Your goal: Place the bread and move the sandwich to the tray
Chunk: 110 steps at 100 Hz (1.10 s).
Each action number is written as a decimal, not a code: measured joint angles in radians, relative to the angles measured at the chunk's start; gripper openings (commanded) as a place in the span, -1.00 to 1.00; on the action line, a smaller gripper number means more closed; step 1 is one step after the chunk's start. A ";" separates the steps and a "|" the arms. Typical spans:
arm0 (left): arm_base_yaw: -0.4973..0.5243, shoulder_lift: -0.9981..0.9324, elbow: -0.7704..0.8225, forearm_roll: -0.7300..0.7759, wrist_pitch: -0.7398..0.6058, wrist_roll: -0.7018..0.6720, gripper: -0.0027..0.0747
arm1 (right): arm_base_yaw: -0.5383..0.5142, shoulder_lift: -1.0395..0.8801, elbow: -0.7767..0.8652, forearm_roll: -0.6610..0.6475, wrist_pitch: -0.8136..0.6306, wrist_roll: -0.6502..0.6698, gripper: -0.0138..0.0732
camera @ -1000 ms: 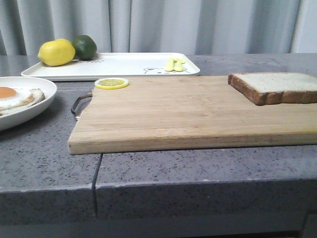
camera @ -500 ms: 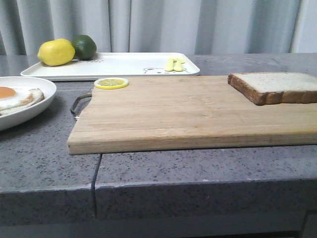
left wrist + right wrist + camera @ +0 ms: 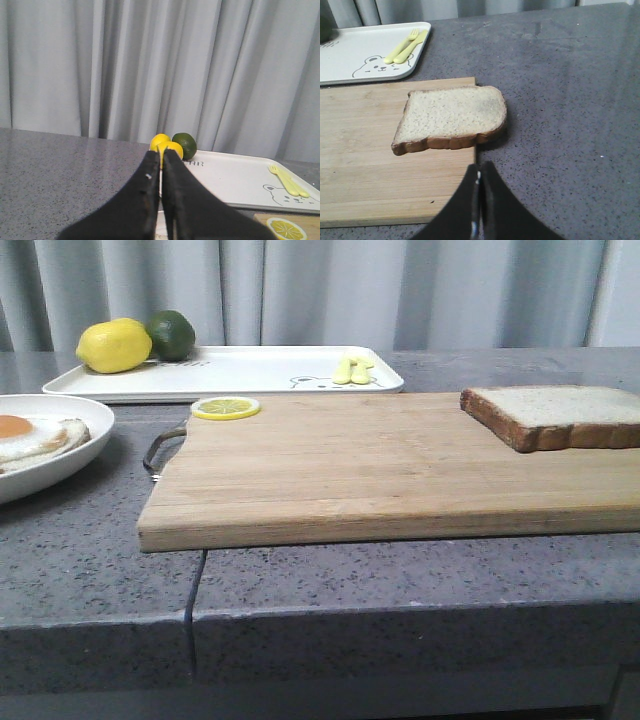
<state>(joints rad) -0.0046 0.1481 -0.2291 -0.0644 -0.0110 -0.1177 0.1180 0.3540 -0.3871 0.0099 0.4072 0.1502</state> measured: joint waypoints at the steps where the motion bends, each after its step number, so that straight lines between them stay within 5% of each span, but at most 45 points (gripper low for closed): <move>1: 0.000 -0.001 0.000 0.000 0.000 0.000 -0.98 | 0.000 0.005 -0.003 0.000 0.003 0.000 -0.71; 34: 0.000 0.014 -0.004 0.000 0.000 0.000 -0.98 | 0.000 0.332 -0.196 0.000 0.088 0.002 0.42; 78: 0.000 0.014 -0.004 0.000 0.000 0.000 -0.98 | -0.092 0.836 -0.589 0.033 0.273 -0.006 0.43; 110: 0.000 0.014 -0.004 0.000 0.000 0.000 -0.98 | -0.340 1.119 -0.721 0.593 0.437 -0.428 0.43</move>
<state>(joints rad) -0.0046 0.1619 -0.2333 -0.0644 -0.0110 -0.1177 -0.2216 1.4728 -1.1077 0.6026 0.8445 -0.2774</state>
